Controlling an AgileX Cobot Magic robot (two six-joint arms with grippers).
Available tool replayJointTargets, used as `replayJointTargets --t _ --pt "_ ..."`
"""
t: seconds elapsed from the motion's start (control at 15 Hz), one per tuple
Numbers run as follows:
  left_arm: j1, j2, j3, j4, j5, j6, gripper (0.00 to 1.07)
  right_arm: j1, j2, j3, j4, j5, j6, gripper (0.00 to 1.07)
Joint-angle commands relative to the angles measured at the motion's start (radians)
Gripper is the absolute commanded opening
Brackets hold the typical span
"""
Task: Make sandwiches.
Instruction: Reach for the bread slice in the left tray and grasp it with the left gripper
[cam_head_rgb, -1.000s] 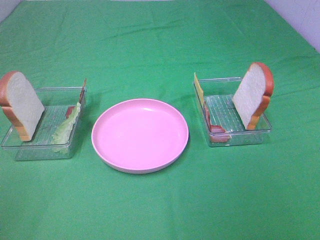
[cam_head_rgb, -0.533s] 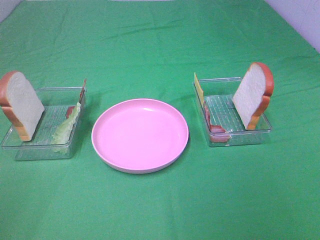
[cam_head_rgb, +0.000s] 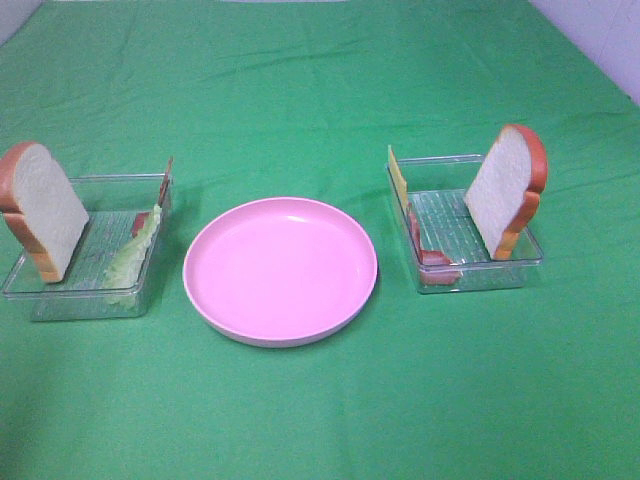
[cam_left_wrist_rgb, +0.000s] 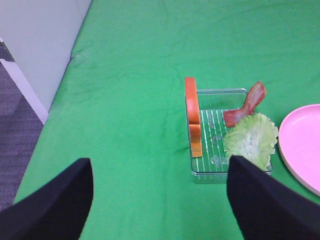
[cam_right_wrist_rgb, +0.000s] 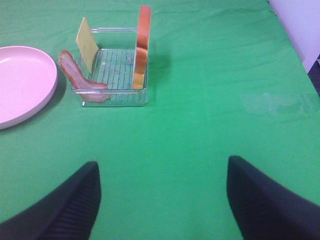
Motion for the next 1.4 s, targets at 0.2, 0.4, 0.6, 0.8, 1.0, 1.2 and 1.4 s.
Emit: replayJointTargets --t 0.2,0.4,0.6,0.8,1.0,1.2,1.4 --pt "0.006 0.427 -0.219 -0.072 -0.001 0.000 0.72 -0.004 -0.014 0.004 0.001 -0.010 -0.013 0.68" --pt "0.001 0.786 -0.404 -0.113 0.101 0.000 0.73 -0.004 -0.014 0.004 0.001 -0.010 -0.013 0.68" --pt "-0.035 1.047 -0.552 -0.109 0.146 0.006 0.75 -0.004 -0.014 0.004 0.001 -0.010 -0.013 0.68" --pt "-0.097 1.243 -0.672 -0.090 0.148 0.000 0.75 -0.004 -0.014 0.004 0.001 -0.010 -0.013 0.68" --pt "-0.107 1.345 -0.743 -0.041 0.168 -0.071 0.75 -0.004 -0.014 0.004 0.001 -0.010 -0.013 0.68" --pt "-0.107 1.430 -0.759 -0.013 0.153 -0.083 0.75 -0.004 -0.014 0.004 0.001 -0.010 -0.013 0.68" --pt "-0.107 1.473 -0.760 -0.013 0.136 -0.084 0.72 -0.004 -0.014 0.004 0.001 -0.010 -0.013 0.68"
